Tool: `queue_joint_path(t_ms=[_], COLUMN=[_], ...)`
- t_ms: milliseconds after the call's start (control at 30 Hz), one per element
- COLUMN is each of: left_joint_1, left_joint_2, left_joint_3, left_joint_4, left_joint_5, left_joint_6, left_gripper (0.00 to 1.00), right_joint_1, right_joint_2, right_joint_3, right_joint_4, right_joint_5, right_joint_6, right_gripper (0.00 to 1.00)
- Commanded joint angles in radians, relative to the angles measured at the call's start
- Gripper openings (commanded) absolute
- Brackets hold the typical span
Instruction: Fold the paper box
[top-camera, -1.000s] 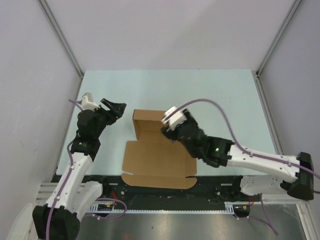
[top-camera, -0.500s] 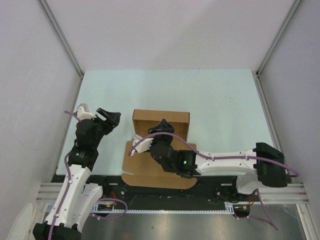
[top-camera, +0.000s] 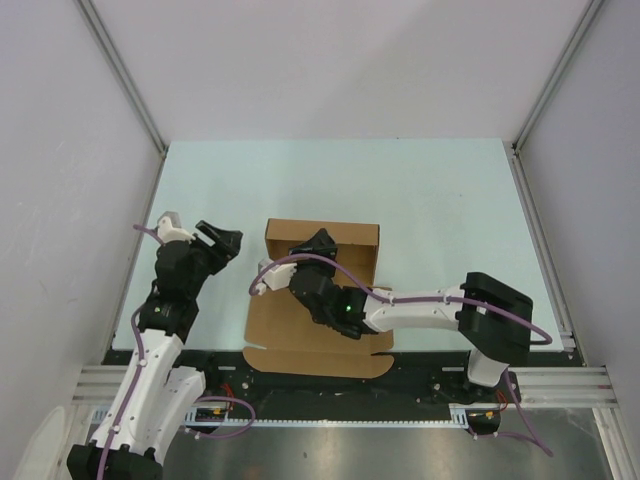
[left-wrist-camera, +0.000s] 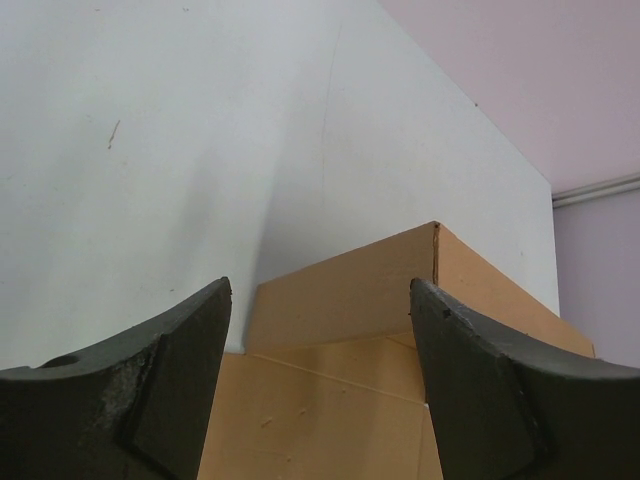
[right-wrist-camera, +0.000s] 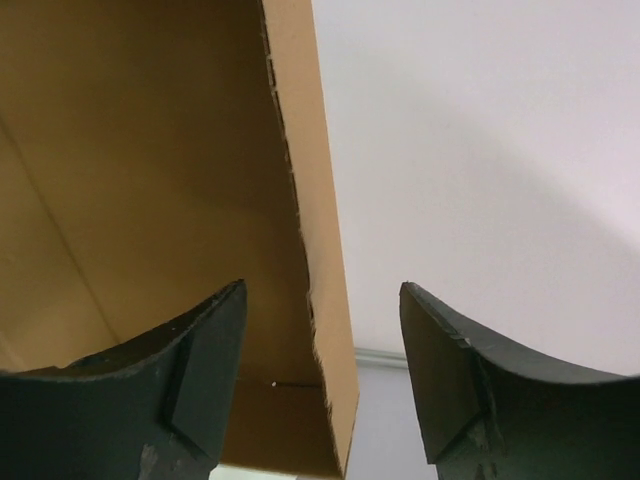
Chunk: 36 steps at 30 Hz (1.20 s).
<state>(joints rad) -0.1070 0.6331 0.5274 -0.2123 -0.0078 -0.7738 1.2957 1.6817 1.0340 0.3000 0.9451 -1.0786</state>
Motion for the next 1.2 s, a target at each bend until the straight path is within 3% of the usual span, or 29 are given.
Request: queue_joint_path(t_ms=[0, 133, 233, 433, 567, 700, 833, 867, 1033, 1167], left_joint_1=[0.001, 0.003, 0.001, 0.003, 0.003, 0.004, 0.006, 0.006, 0.006, 0.006], left_joint_2=[-0.012, -0.016, -0.016, 0.014, 0.057, 0.099, 0.14, 0.143, 0.137, 0.129], left_joint_3=[0.003, 0.042, 0.077, 0.202, 0.334, 0.466, 0.572, 0.579, 0.527, 0.467], left_joint_4=[-0.012, -0.044, -0.067, -0.114, -0.168, -0.193, -0.2, -0.191, -0.159, -0.128], left_joint_5=[-0.038, -0.061, -0.083, -0.156, -0.221, -0.285, -0.313, -0.308, -0.253, -0.204], left_joint_6=[0.039, 0.059, 0.074, 0.122, 0.136, 0.143, 0.153, 0.15, 0.105, 0.068], left_gripper=[0.77, 0.77, 0.78, 0.78, 0.79, 0.8, 0.81, 0.81, 0.81, 0.81], right_joint_1=[-0.044, -0.056, -0.061, -0.067, -0.093, -0.168, -0.266, -0.294, -0.456, -0.599], right_joint_2=[0.047, 0.073, 0.079, 0.046, 0.027, -0.007, -0.034, -0.042, -0.059, -0.05], right_joint_3=[0.069, 0.095, 0.104, 0.126, 0.185, 0.314, 0.497, 0.527, 0.691, 0.765], right_joint_4=[0.108, 0.145, 0.174, 0.153, 0.072, -0.232, -0.676, -0.731, -0.973, -1.076], right_joint_5=[0.007, 0.006, 0.021, 0.069, 0.121, 0.149, 0.08, 0.057, -0.103, -0.247], right_joint_6=[-0.072, -0.106, -0.139, -0.158, -0.113, 0.142, 0.458, 0.571, 0.811, 1.038], right_gripper=[0.63, 0.37, 0.28, 0.19, 0.18, 0.17, 0.16, 0.16, 0.16, 0.16])
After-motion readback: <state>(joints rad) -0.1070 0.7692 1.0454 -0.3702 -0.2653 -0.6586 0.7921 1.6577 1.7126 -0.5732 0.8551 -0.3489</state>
